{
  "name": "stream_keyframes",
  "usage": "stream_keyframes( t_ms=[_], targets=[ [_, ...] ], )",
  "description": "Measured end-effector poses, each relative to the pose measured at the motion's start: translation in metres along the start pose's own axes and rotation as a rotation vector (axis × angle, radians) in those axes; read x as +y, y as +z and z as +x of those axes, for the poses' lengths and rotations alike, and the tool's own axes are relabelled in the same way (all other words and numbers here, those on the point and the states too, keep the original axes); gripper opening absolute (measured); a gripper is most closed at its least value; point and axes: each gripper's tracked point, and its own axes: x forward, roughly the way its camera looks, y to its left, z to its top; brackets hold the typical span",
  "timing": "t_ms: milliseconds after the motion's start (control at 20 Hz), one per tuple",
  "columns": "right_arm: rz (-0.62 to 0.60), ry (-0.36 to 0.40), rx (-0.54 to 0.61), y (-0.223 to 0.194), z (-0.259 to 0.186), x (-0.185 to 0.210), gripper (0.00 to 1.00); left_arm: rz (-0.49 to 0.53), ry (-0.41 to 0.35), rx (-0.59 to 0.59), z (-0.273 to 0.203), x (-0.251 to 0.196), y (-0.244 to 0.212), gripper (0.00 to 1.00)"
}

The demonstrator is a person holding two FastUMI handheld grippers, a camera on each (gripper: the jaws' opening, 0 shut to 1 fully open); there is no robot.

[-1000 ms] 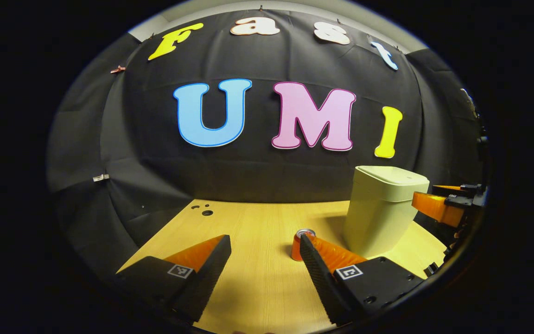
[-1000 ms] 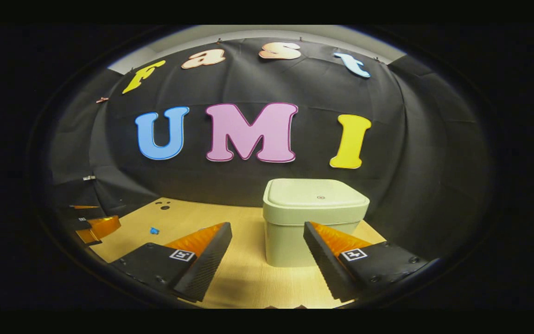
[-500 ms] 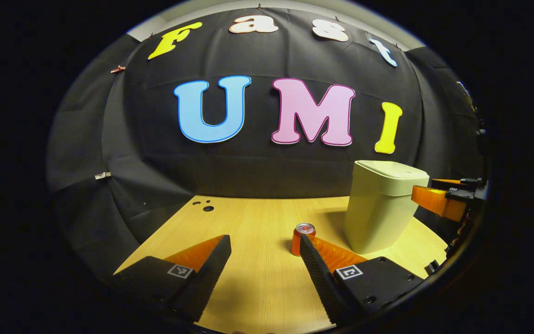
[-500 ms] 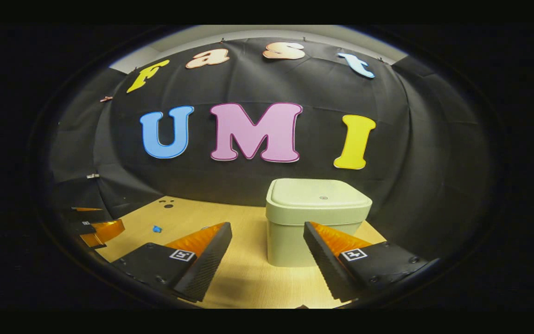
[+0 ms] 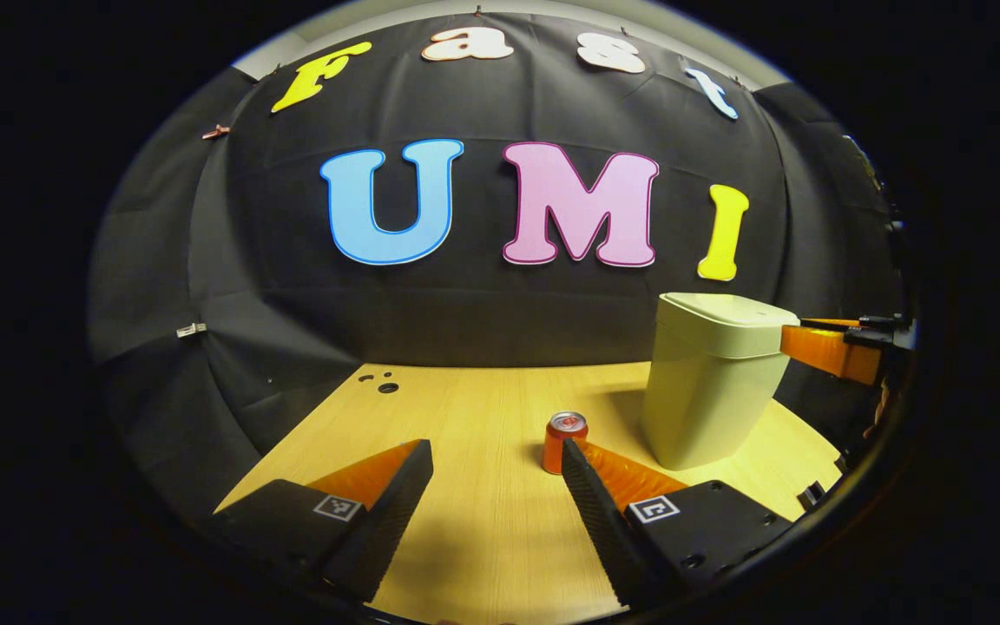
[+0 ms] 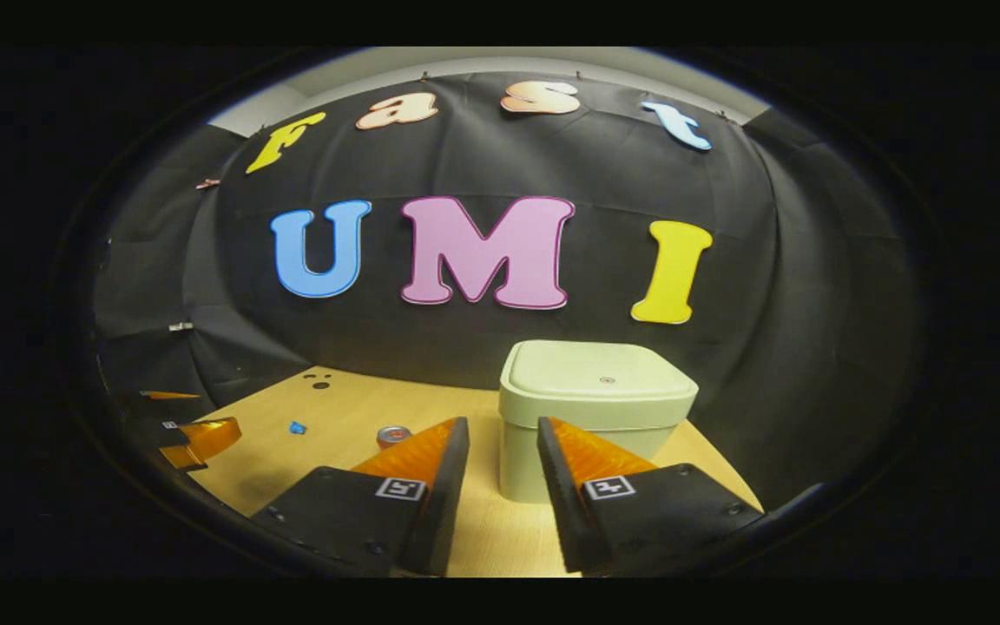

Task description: Press the lid of the desktop garbage bin to open it, pick up the crumpled paper on the desktop and throw it into the bin, then pick up the pop can on the desktop and drop it into the bin, and finally close the garbage bin lid.

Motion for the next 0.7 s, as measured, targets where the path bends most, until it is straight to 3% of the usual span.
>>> stream_keyframes(
  t_ms=[50, 100, 150, 200, 300, 350, 450, 500, 650, 700],
  targets=[
    [0.002, 0.003, 0.003, 0.001, 0.0, -0.001, 0.4, 0.001, -0.001, 0.001, -0.001, 0.0, -0.001, 0.95],
    [0.004, 0.003, 0.005, 0.002, 0.001, -0.001, 0.4, 0.002, -0.003, -0.001, -0.001, -0.001, 0.0, 0.96],
    [0.007, 0.001, 0.006, 0.003, 0.001, -0.003, 0.26, 0.006, -0.003, -0.002, -0.001, -0.002, -0.001, 0.96],
    [0.01, -0.004, 0.005, 0.004, 0.002, -0.004, 0.26, 0.01, 0.0, -0.001, -0.001, -0.002, -0.001, 0.96],
    [0.005, -0.01, 0.002, 0.006, 0.004, -0.007, 0.14, 0.01, 0.002, 0.001, -0.002, -0.001, -0.003, 0.96],
    [0.0, 0.004, 0.004, 0.006, 0.006, -0.006, 0.02, 0.008, 0.001, 0.005, -0.002, -0.001, -0.005, 0.96],
    [-0.012, 0.024, 0.009, 0.005, 0.007, -0.004, 0.12, 0.01, 0.003, 0.013, -0.003, 0.0, -0.007, 0.96],
    [-0.01, 0.033, 0.009, 0.009, 0.006, -0.005, 0.01, 0.013, 0.002, 0.014, -0.002, -0.001, -0.008, 0.96],
    [0.041, 0.035, 0.036, 0.013, 0.014, -0.012, 0.05, 0.019, 0.003, 0.012, -0.002, 0.001, -0.009, 0.96],
    [0.054, 0.018, 0.04, 0.017, 0.018, -0.019, 0.0, 0.019, 0.003, 0.013, -0.001, 0.001, -0.009, 0.96]
  ],
)
